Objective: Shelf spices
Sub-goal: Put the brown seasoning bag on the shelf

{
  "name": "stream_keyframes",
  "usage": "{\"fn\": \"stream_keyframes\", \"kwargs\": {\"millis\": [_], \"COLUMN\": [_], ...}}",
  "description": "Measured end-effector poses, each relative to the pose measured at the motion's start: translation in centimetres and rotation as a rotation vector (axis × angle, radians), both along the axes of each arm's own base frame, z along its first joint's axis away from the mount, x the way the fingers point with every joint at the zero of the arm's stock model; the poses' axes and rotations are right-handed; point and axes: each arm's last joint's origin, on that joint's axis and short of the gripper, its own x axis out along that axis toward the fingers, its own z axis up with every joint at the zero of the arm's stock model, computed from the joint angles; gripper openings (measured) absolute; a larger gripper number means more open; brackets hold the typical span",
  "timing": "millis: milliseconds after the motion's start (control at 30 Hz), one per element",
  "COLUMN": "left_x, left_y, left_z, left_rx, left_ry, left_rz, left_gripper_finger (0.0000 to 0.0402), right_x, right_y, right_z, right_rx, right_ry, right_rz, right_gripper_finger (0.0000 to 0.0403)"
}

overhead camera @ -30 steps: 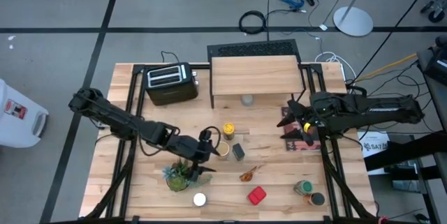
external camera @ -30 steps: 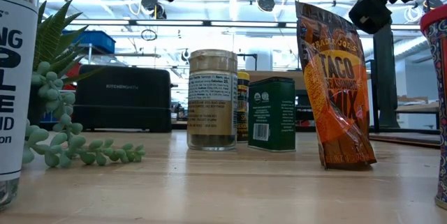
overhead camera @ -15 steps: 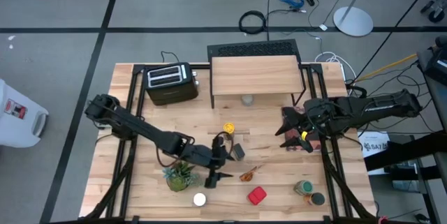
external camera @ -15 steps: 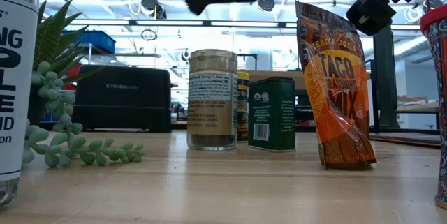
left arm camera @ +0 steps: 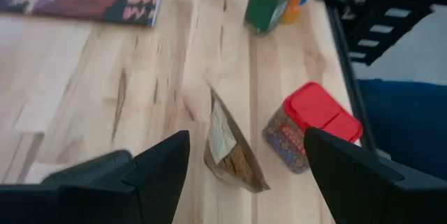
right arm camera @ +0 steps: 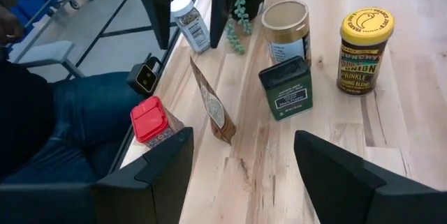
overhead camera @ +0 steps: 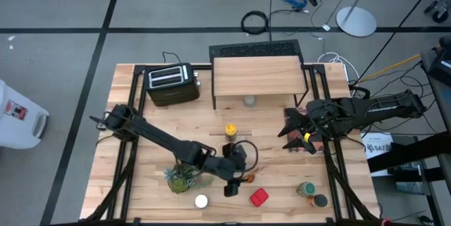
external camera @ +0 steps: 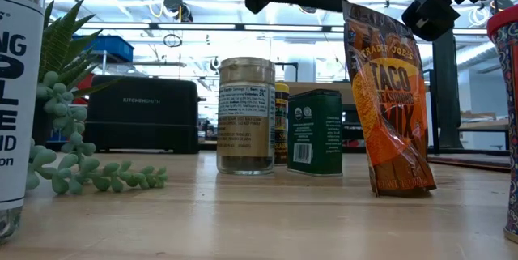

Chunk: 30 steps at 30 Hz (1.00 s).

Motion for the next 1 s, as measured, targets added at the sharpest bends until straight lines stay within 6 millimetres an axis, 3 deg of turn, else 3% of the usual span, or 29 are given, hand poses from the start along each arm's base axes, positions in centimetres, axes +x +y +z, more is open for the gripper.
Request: {"fn": "stream_keyframes", "kwargs": {"millis": [267,467,700,1000], "left_x": [1.3,1.4,1.7,1.9], "left_y": [-0.8,-0.7,-0.7,-0.6], "left_z": [-1.5,-1.9,-3.7,-3.9], "left_rx": [-0.029,-0.03,0.021,0.079], "left_ry": [0.049,0.06,0.11,0.095], "left_rz": [0.037,0.06,0.065,0.044], "left_gripper_finger": [0.0247,0.0225,0.0194,0.0101], "right_x": [-0.2,-0.4,-0.5,-0.6], "right_y": [1.0,1.8,2.3,2.6], "right_z": [0.0,0.0,0.0,0.1], "right_rx": [0.003,0.016,-0.002,-0.003], "right_ry": [0.001,0.009,0.004,0.0], "right_rz": [0.069,0.101,0.096,0.091], "right_gripper_finger": [0.0235,0.0235,0.0235,0.0235]}}
